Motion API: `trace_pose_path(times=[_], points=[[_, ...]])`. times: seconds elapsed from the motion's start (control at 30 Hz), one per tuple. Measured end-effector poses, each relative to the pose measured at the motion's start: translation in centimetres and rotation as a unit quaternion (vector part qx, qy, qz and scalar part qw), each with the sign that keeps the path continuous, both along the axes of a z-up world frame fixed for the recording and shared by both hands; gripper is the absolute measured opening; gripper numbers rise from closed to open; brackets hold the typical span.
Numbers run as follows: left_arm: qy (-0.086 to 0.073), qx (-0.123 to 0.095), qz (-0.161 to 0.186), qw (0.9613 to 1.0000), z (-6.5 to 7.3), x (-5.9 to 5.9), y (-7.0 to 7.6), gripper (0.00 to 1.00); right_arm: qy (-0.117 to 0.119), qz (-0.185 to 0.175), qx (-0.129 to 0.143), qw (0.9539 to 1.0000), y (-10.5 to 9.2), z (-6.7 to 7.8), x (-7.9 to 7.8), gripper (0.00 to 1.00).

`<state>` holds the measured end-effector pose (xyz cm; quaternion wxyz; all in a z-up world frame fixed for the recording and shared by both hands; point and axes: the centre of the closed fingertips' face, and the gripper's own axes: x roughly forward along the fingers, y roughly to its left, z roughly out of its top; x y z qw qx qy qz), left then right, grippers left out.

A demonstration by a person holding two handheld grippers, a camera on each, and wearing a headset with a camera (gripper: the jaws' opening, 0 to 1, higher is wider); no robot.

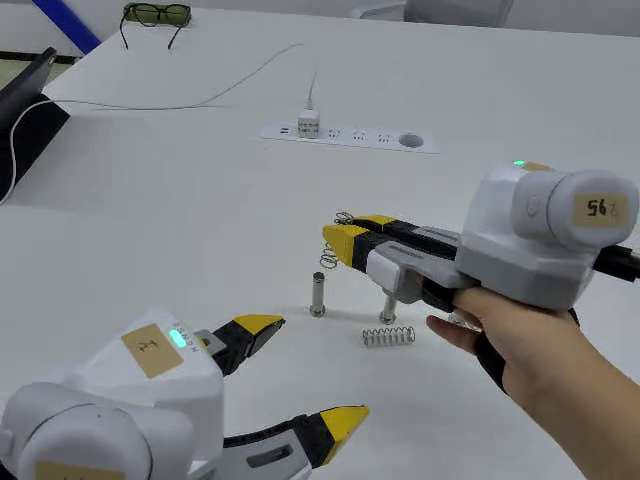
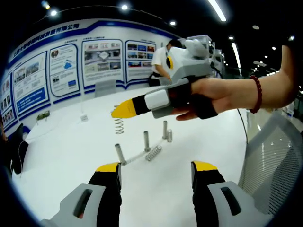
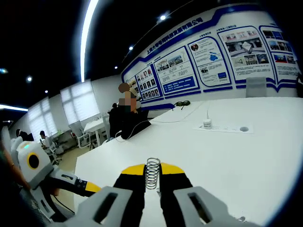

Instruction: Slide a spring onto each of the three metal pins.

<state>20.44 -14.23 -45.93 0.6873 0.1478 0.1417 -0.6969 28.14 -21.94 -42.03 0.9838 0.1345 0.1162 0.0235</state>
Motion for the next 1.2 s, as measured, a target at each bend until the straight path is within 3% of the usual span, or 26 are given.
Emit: trace_pose_path(times=[0.2,0.43,0.83,1.2], points=[[0.003,0.003,0.006,1.0,-0.2,0.2,-0.1,0.65,0.015,-0.004,-0.032,0.9994,-0.3,-1.3,0.6,0.11],[0.004,0.008,0.014,0.9999,-0.4,0.5,0.0,0.7,0.028,-0.005,-0.045,0.9986,-0.3,-2.6,1.0,0.11],[0.005,0.011,0.02,0.9997,-0.5,0.9,0.1,0.71,0.031,0.001,-0.057,0.9979,0.1,-3.1,1.2,0.11],[0.005,0.018,0.023,0.9996,-0.7,1.0,0.3,0.69,0.046,0.01,-0.084,0.9953,0.6,-4.2,1.2,0.11]])
